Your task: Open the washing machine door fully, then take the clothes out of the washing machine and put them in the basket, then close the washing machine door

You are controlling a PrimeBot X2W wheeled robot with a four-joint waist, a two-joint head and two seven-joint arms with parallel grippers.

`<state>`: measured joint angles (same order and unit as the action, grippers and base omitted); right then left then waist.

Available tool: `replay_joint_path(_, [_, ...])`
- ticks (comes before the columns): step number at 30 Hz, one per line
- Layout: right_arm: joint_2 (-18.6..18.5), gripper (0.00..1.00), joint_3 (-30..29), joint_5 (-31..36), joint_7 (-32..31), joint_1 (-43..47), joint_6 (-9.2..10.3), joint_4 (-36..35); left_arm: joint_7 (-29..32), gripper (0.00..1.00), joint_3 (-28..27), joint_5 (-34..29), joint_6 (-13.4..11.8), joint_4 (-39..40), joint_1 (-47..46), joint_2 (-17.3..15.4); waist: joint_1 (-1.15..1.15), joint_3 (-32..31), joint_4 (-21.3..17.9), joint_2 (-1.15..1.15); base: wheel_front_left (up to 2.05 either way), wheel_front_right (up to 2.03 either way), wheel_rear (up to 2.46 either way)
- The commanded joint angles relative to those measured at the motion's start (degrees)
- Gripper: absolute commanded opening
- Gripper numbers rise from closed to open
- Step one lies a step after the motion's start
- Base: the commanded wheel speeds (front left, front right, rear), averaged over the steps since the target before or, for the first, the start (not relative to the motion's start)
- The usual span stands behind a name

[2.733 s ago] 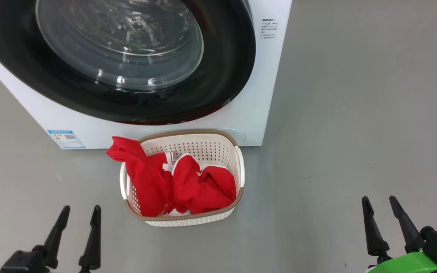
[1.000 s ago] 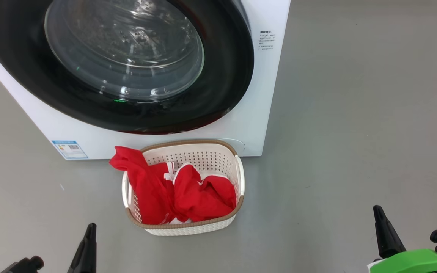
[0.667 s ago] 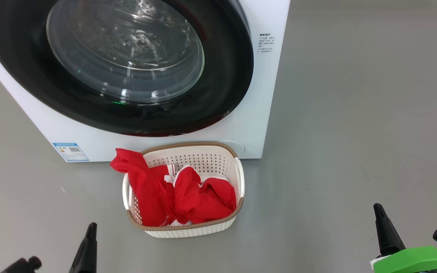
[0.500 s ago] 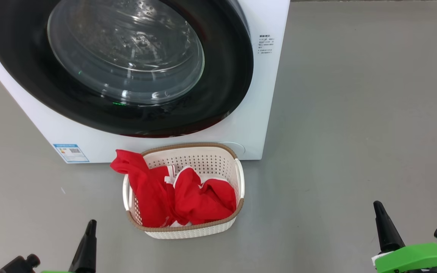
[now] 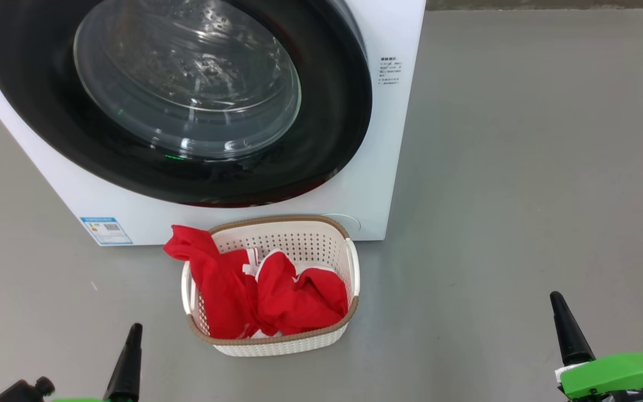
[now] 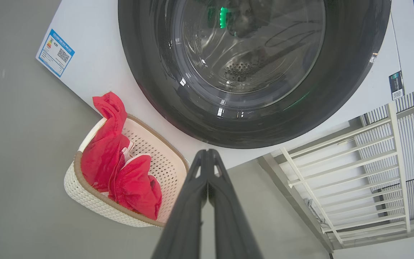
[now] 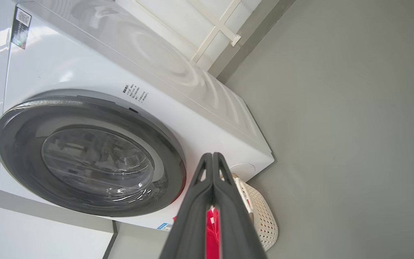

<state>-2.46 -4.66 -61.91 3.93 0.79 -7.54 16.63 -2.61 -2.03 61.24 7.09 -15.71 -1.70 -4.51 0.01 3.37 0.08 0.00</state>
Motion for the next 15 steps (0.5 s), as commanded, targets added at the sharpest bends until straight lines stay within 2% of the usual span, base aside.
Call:
replay_joint_path(1, [-1.1, 0.00, 0.6, -2.2, -0.5, -2.9, 0.03, -1.7, 0.4, 0.00, -1.6, 1.7, 0.2, 1.4, -2.3, -0.4, -0.01, -0.1, 0.0, 0.00, 0.00, 0.00, 0.00])
replay_joint_path(15, [-1.3, 0.00, 0.4, -11.1, -3.0, -4.0, 0.04, -2.0, 2.9, 0.00, -2.3, 10.5, 0.3, 1.5, -2.9, 0.1, -0.01, -1.0, 0.0, 0.00, 0.00, 0.00, 0.00])
